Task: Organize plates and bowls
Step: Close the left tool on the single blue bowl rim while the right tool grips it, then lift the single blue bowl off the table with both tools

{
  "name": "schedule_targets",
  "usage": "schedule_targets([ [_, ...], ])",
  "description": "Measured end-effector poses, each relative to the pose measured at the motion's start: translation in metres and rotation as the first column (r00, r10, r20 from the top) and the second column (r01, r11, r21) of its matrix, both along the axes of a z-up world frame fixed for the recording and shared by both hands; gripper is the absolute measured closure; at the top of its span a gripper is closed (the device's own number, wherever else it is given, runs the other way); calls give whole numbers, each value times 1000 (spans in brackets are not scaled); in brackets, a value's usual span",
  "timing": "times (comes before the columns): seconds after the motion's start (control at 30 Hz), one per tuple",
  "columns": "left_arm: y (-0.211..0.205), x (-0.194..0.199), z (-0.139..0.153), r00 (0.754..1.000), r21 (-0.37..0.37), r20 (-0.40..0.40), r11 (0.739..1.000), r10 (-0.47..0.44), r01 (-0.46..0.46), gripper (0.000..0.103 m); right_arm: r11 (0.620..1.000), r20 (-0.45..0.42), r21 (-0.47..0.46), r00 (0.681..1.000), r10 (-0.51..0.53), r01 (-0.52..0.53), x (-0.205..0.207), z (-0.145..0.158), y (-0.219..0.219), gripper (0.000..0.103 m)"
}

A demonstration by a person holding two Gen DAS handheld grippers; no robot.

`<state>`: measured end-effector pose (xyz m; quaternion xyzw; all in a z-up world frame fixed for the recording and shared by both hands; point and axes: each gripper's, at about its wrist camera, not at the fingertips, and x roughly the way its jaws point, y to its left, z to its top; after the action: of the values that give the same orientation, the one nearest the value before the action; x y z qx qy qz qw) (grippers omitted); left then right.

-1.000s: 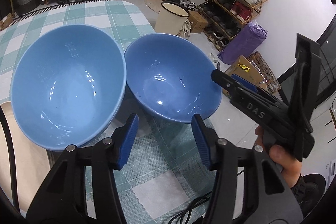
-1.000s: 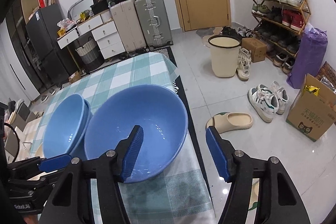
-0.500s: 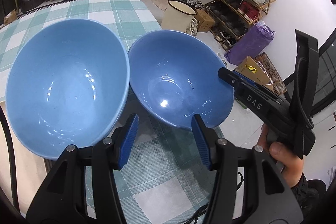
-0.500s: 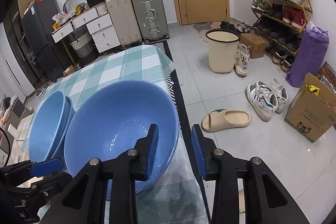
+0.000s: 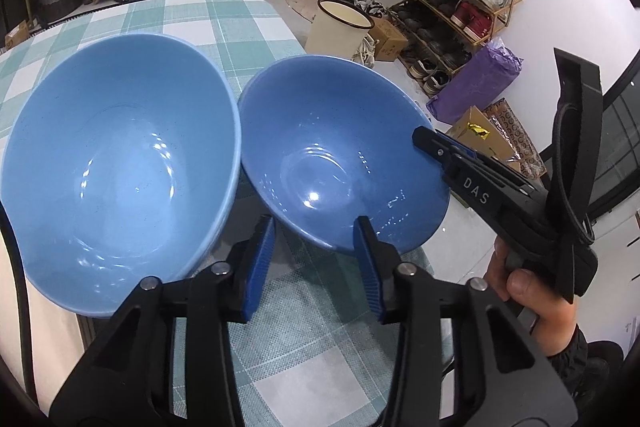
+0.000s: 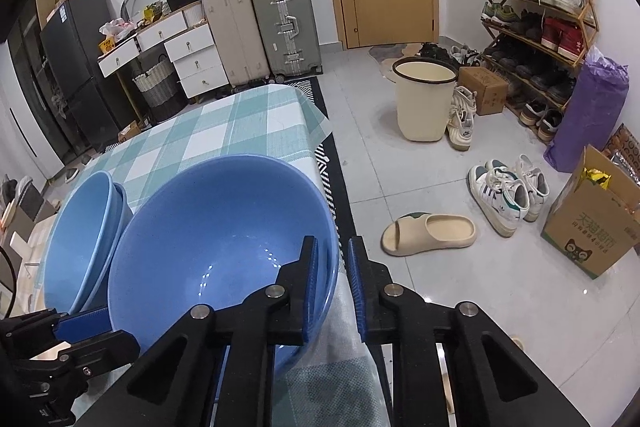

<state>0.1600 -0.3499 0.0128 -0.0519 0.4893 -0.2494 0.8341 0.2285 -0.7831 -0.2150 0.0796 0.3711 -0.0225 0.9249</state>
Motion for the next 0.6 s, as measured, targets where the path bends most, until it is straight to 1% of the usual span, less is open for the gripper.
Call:
schedule_targets([
  [0.07,-1,0,0,1000,3,7,1000,4,-4,68,1000,2,-5,1000,7,-7,0,-1,2,91],
  [0.3,-3,-1,-1,1000,21,25,1000,-3,2,69,1000,5,-22,1000,5,-4,-3,-1,5,91],
  [0.53,-5,-4,-1,999,21,30,1000,-18,18,68,999,4,-35,1000,-7,7,-9,-1,4,91],
  [0.6,-6,-5,2,998,31,51,999,-22,21,69,999,4,-34,1000,-11,11,-12,-1,2,91],
])
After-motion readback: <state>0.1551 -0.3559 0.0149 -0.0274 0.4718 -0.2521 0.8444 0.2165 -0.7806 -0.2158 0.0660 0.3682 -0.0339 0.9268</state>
